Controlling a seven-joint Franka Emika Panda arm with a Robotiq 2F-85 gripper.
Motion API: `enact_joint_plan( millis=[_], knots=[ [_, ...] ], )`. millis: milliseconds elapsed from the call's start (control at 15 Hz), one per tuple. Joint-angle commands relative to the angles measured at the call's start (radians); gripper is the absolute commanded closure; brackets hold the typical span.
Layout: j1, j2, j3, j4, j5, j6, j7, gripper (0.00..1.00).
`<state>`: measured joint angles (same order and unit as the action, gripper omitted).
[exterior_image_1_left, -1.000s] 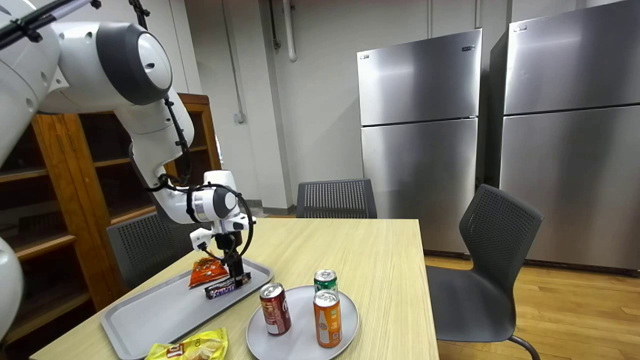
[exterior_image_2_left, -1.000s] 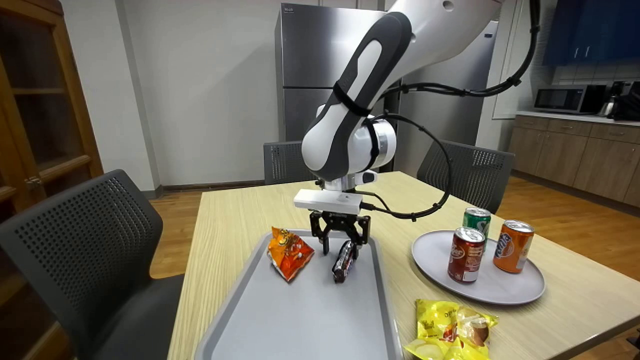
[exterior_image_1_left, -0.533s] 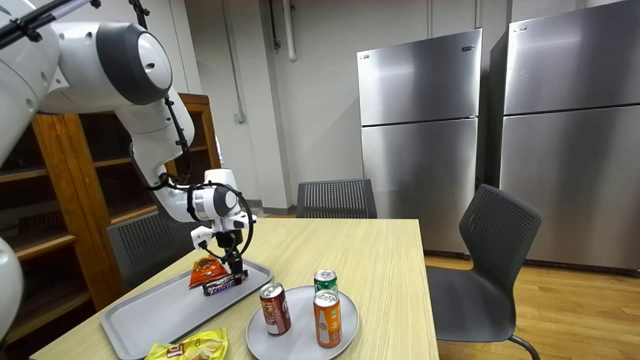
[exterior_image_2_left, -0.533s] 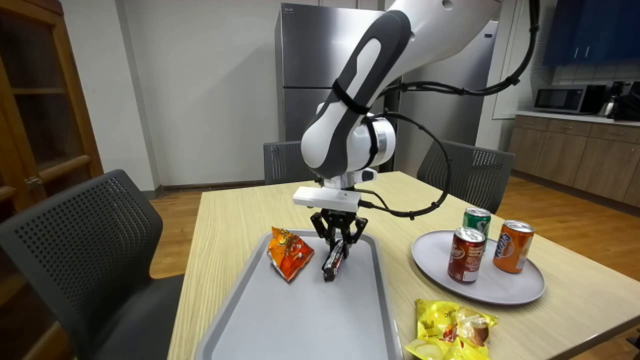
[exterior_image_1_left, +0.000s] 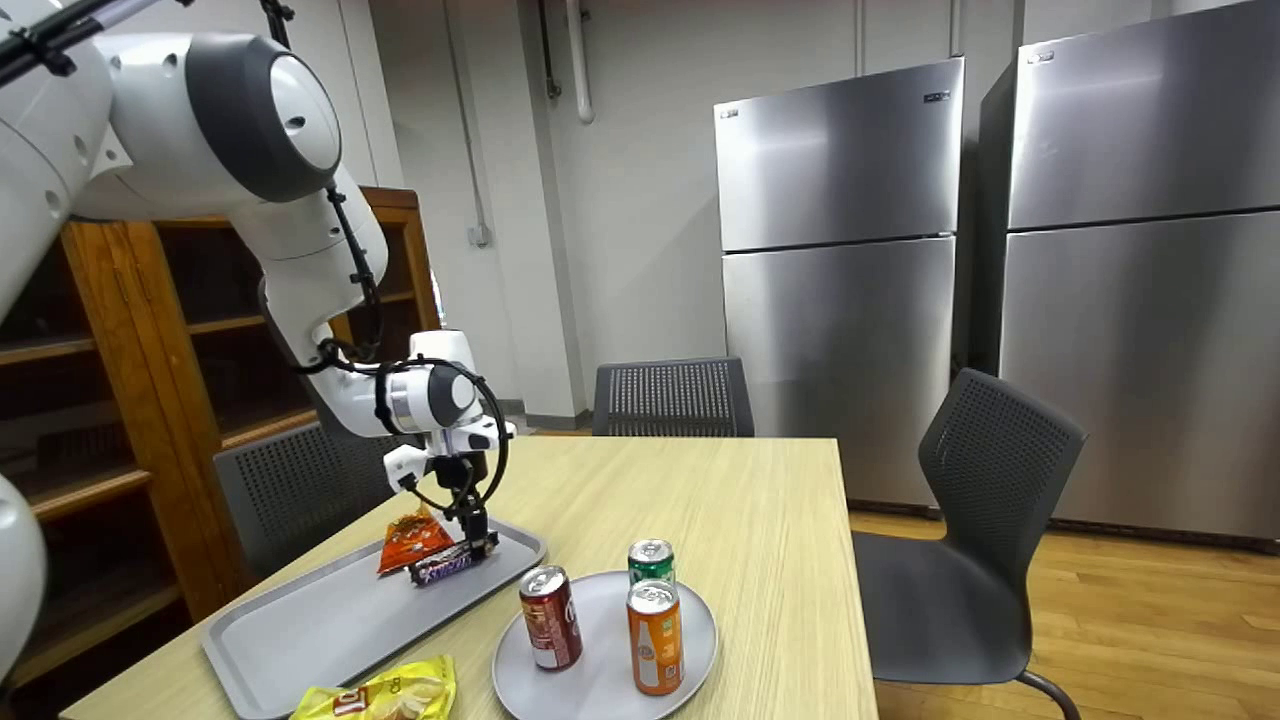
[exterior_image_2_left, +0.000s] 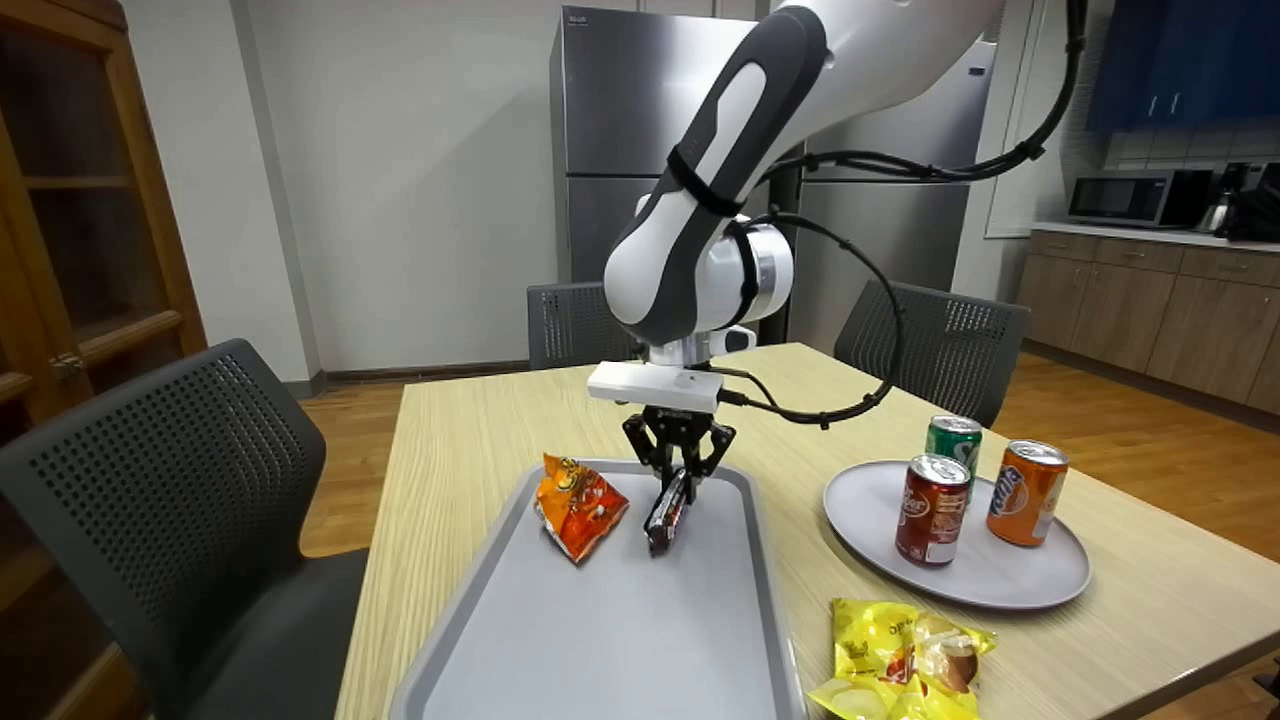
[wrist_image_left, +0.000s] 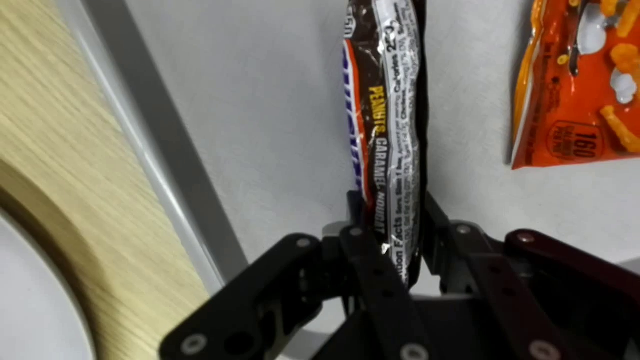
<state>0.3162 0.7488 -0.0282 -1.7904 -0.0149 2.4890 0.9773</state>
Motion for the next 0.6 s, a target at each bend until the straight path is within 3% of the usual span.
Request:
enact_joint_plan(
  millis=[0,533],
  knots=[
    [0.004,-0.076,-0.02,-0.048,0.009,-0.02,0.018,0.93],
    [-0.023,-0.159,-0.086,-0.126,-0.009,0.002,0.026,0.94]
  ],
)
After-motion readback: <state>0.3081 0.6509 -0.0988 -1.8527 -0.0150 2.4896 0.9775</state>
